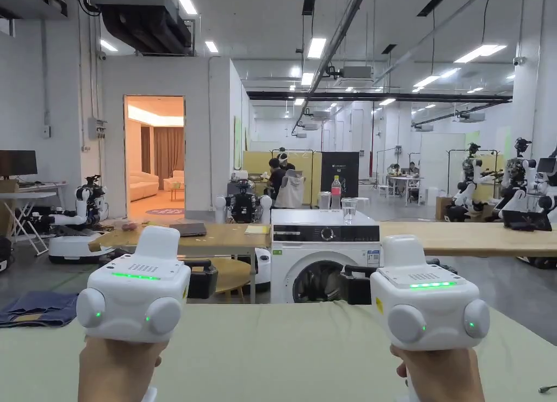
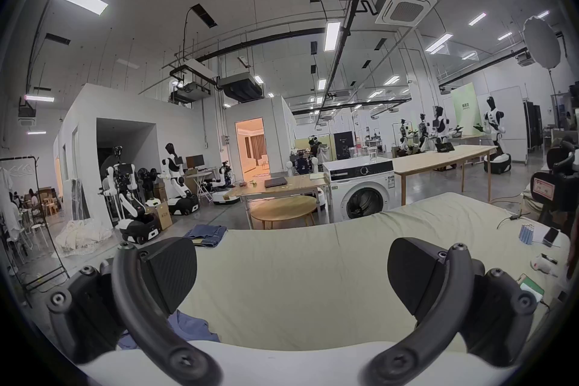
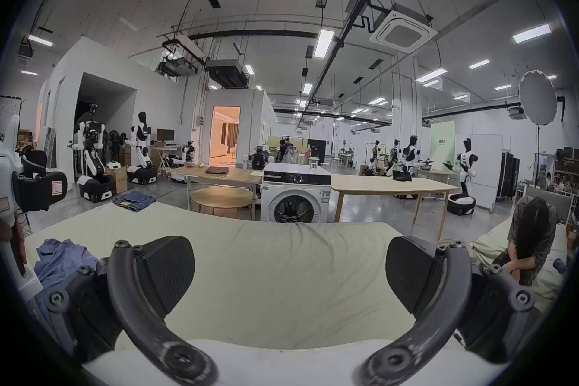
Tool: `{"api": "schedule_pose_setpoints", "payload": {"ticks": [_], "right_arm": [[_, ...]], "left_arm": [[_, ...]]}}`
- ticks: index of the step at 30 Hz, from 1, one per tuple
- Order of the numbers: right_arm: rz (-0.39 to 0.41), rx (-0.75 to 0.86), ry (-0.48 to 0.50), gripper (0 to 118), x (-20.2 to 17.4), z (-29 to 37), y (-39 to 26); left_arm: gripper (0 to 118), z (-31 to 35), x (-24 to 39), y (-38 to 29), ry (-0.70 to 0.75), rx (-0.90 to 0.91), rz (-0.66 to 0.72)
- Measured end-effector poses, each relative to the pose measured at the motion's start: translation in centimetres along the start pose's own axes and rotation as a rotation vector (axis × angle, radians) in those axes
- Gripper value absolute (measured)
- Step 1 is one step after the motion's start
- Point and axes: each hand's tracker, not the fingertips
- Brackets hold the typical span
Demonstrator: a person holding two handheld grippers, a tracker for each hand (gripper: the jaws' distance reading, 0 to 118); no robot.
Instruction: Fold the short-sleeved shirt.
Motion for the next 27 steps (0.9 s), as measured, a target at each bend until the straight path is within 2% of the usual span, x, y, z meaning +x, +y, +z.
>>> {"api": "schedule_pose_setpoints", "payload": {"ticks": [20, 27], "right_arm": [[-0.038, -0.003, -0.003, 118, 0.7, 0.4, -0.3], [-0.006, -0.038, 0.005, 118, 0.4, 0.0, -1.2]], "left_arm": [[118, 0.3, 0.2, -0.9, 0.008, 0.014, 0.035], [118, 0.2, 0.1, -1.3, -0.006, -0.004, 0.042]]}}
